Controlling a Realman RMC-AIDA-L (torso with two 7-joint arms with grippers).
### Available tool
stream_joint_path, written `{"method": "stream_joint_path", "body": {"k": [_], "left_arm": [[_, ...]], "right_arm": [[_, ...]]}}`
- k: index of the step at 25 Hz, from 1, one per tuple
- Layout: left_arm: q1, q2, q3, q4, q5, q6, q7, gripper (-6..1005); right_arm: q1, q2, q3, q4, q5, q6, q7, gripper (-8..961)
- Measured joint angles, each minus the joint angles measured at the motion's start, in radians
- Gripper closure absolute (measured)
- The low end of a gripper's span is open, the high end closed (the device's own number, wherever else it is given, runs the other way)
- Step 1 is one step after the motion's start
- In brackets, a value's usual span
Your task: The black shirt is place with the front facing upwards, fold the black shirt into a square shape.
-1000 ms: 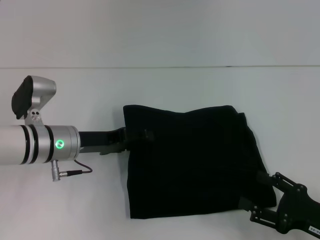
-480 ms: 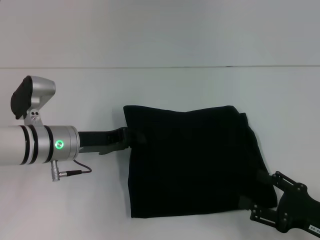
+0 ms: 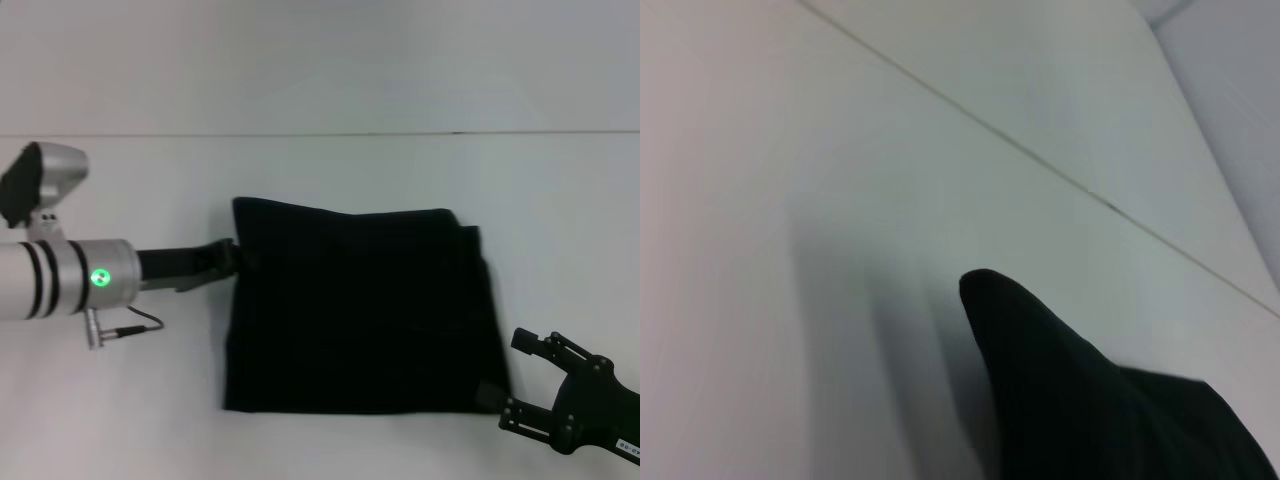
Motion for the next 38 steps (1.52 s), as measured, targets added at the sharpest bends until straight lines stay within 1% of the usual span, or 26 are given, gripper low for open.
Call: {"method": "stream_joint_path", "body": {"k": [2,4,8,10,11,15,19,22,26,27,28,29,32,35,38], "left_arm": [[0.007,0.013,-0.009,0.004,0.000,-0.012,0.000,953],[0.014,0.020,-0.026,0.006,0.000,-0.014,0.003,960],[0.027,0.024,-0.047,0.007,0.000,-0.012,0.015,930],[0.028,0.023,-0.048,0.007,0.000,-0.010,0.018,914],[0.030,0.011,-0.054,0.007,-0.002,-0.005,0.027,907],[0.040,-0.004,-0.060,0.016,-0.013,0.000,0.047,877],[0.062,-0.007,-0.060,0.033,-0.042,0.029,0.094,846],[0.098,-0.011,-0.059,0.073,-0.099,0.078,0.164,823],[0.157,-0.012,-0.060,0.146,-0.183,0.160,0.335,793],[0.157,-0.012,-0.060,0.146,-0.183,0.160,0.335,677],[0.205,-0.016,-0.062,0.201,-0.219,0.225,0.499,562],[0.213,-0.018,-0.062,0.209,-0.223,0.237,0.526,527],[0.274,-0.037,-0.066,0.258,-0.236,0.340,0.776,423],[0.338,-0.059,-0.068,0.268,-0.233,0.449,1.033,329],[0.405,-0.076,-0.067,0.267,-0.232,0.569,1.230,254]], "right_arm": [[0.002,0.000,0.000,0.000,0.000,0.000,0.000,19],[0.004,0.000,0.001,0.000,0.000,0.000,0.000,19],[0.006,0.000,0.002,0.000,0.000,0.000,0.000,19],[0.007,0.000,0.002,0.000,0.000,0.000,0.000,19],[0.007,0.000,0.002,0.000,0.000,0.000,0.000,19],[0.009,0.001,0.002,0.000,0.000,0.000,0.000,19],[0.011,0.002,0.002,0.001,0.000,0.000,0.000,19],[0.011,0.003,0.002,0.001,0.000,0.000,0.000,19],[0.012,0.004,0.004,0.002,0.002,-0.004,-0.006,19],[0.014,0.004,0.005,0.002,0.005,-0.006,-0.008,19],[0.017,0.005,0.005,0.002,0.008,-0.005,-0.011,19],[0.019,0.005,0.005,0.002,0.012,-0.001,-0.018,19],[0.031,0.006,0.005,0.008,0.025,0.012,-0.046,19],[0.036,0.009,0.005,0.011,0.032,0.017,-0.059,19],[0.033,0.010,0.005,0.022,0.034,0.021,-0.074,19]]}}
